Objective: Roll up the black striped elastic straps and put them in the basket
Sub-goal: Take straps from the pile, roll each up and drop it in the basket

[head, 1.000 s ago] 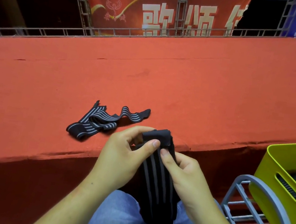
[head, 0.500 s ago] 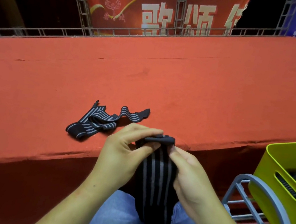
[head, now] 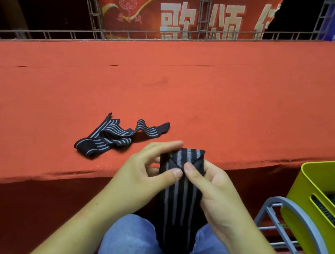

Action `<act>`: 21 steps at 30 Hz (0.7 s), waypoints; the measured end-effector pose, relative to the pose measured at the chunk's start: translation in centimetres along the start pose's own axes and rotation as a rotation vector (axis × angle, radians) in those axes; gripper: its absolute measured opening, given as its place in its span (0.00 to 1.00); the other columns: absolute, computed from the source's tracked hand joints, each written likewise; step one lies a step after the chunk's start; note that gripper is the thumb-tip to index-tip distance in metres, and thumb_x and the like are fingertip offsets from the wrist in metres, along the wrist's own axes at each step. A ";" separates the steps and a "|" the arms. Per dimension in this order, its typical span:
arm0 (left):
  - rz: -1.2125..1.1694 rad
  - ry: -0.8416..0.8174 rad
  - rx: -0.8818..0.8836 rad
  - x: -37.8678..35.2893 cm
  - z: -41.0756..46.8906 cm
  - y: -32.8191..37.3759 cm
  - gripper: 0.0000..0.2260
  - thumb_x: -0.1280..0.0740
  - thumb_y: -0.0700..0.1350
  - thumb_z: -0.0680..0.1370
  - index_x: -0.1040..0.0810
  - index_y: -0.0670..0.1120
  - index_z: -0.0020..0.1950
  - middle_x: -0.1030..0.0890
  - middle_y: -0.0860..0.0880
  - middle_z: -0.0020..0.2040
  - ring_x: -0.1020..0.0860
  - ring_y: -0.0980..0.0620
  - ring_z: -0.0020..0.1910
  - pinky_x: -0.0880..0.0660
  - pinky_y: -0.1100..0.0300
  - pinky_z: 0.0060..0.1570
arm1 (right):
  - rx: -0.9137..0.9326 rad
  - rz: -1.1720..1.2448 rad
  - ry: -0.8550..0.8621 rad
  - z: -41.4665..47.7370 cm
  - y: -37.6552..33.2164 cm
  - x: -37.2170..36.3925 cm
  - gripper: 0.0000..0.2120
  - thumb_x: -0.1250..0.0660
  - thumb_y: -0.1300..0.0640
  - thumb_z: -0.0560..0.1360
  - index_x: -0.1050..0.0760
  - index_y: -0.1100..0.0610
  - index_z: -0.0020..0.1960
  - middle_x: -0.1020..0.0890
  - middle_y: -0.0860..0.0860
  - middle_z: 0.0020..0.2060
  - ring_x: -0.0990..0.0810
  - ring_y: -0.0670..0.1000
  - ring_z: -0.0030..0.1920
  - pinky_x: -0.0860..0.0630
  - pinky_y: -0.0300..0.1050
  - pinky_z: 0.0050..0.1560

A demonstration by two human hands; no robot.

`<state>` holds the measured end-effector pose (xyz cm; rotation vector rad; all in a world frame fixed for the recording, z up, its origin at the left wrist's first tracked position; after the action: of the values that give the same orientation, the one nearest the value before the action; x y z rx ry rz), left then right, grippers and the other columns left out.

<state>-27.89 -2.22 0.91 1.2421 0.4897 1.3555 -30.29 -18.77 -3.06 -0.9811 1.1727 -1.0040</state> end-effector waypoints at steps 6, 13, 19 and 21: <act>-0.060 0.067 0.087 0.1 0.3 -0.9 0.15 0.25 0.43 0.78 0.18 0.52 0.64 0.14 0.52 0.55 0.16 0.46 0.54 0.20 0.48 0.59 | 0.058 -0.116 0.000 0.2 0.0 0.4 0.13 0.37 0.59 0.86 0.20 0.55 0.67 0.14 0.53 0.61 0.17 0.53 0.65 0.25 0.55 0.70; -0.072 0.092 0.062 -0.3 0.0 -0.8 0.12 0.25 0.40 0.77 0.17 0.50 0.59 0.13 0.53 0.53 0.16 0.48 0.53 0.20 0.46 0.59 | 0.061 -0.142 0.049 0.1 -0.3 0.3 0.14 0.32 0.48 0.80 0.16 0.53 0.61 0.11 0.50 0.55 0.13 0.50 0.59 0.21 0.50 0.63; -0.106 0.010 0.075 -0.5 0.0 -0.4 0.10 0.26 0.39 0.78 0.16 0.48 0.59 0.13 0.52 0.53 0.15 0.51 0.54 0.20 0.57 0.57 | 0.111 -0.180 0.080 0.0 -0.1 0.4 0.12 0.31 0.48 0.79 0.15 0.52 0.57 0.11 0.51 0.52 0.12 0.52 0.55 0.18 0.49 0.59; -0.082 0.016 0.046 -0.3 -0.1 -0.2 0.09 0.26 0.39 0.78 0.16 0.47 0.58 0.13 0.52 0.52 0.15 0.52 0.53 0.20 0.59 0.56 | 0.085 -0.146 0.081 0.0 0.0 0.4 0.14 0.31 0.46 0.78 0.14 0.52 0.57 0.11 0.53 0.52 0.12 0.54 0.55 0.18 0.50 0.58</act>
<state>-27.93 -2.42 0.64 1.2361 0.5801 1.2920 -30.21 -19.16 -3.20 -0.9767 1.1270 -1.2104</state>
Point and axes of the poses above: each hand's wrist, its own z-axis towards the middle knuckle, its own x-axis out of the back of the hand, y = z × x, the point moved 3 cm from there along z, towards the middle knuckle
